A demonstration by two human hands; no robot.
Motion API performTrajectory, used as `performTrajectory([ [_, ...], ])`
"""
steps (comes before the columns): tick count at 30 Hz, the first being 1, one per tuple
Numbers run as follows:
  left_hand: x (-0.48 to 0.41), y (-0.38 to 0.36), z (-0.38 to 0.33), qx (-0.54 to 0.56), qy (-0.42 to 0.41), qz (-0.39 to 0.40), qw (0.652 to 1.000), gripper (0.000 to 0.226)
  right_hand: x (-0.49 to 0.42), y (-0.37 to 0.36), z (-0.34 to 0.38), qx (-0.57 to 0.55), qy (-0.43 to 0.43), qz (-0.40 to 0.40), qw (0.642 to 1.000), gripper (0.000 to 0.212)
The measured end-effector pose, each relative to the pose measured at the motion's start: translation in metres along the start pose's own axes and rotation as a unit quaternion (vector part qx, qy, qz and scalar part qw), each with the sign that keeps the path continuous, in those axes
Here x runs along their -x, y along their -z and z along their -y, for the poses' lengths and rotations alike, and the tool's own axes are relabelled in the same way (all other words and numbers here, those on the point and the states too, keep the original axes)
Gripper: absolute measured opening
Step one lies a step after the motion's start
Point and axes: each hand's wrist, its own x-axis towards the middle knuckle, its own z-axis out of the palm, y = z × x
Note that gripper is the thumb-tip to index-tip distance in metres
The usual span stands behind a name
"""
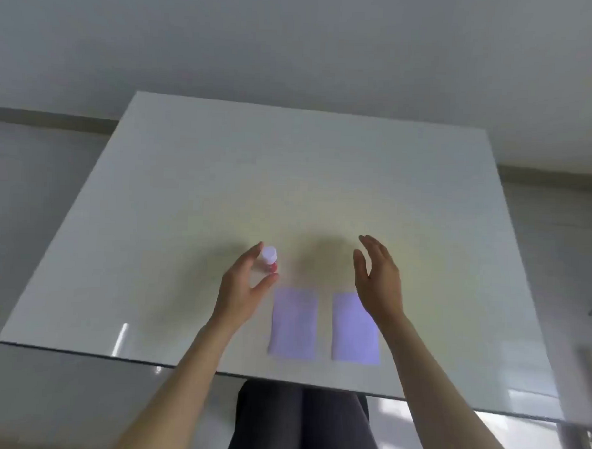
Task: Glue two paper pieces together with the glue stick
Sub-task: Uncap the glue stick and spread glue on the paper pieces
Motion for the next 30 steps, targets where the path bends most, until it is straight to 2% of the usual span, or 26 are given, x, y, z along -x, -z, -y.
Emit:
performTrajectory([
  [5, -0.020, -0.023, 0.019, 0.024, -0.097, -0.085, 0.991, 0.018, -0.001, -0.023, 0.001, -0.059, 0.118, -0.116, 0.984, 0.037],
  [9, 0.001, -0.029, 0.013, 0.050, -0.162, -0.152, 0.974, 0.022, 0.032, -0.019, 0.008, -0.135, 0.179, -0.144, 0.964, 0.040],
  [12, 0.038, -0.030, 0.001, 0.012, -0.233, -0.151, 0.961, 0.041, 0.074, -0.012, 0.018, -0.199, 0.159, -0.110, 0.961, 0.052],
  [17, 0.092, -0.026, -0.014, -0.053, -0.312, -0.142, 0.938, 0.050, 0.117, -0.006, 0.025, -0.185, 0.114, -0.026, 0.976, 0.069],
  [20, 0.105, -0.027, -0.016, -0.087, -0.324, -0.139, 0.932, 0.051, 0.123, -0.007, 0.018, -0.177, 0.112, 0.016, 0.978, 0.049],
  [23, 0.110, -0.027, -0.015, -0.109, -0.320, -0.132, 0.932, 0.051, 0.126, -0.001, 0.005, -0.222, 0.158, 0.102, 0.957, 0.014],
  [25, 0.110, -0.026, -0.015, -0.122, -0.320, -0.121, 0.932, 0.051, 0.125, 0.003, -0.002, -0.224, 0.163, 0.145, 0.950, 0.034],
  [27, 0.109, -0.026, -0.017, -0.133, -0.330, -0.115, 0.927, 0.052, 0.123, 0.002, -0.001, -0.214, 0.118, 0.130, 0.961, 0.042],
  [29, 0.108, -0.027, -0.018, -0.134, -0.336, -0.110, 0.926, 0.052, 0.120, -0.001, 0.001, -0.205, 0.093, 0.083, 0.971, 0.047],
  [30, 0.108, -0.028, -0.019, -0.137, -0.340, -0.109, 0.924, 0.052, 0.119, -0.002, 0.001, -0.201, 0.102, 0.067, 0.972, 0.041],
])
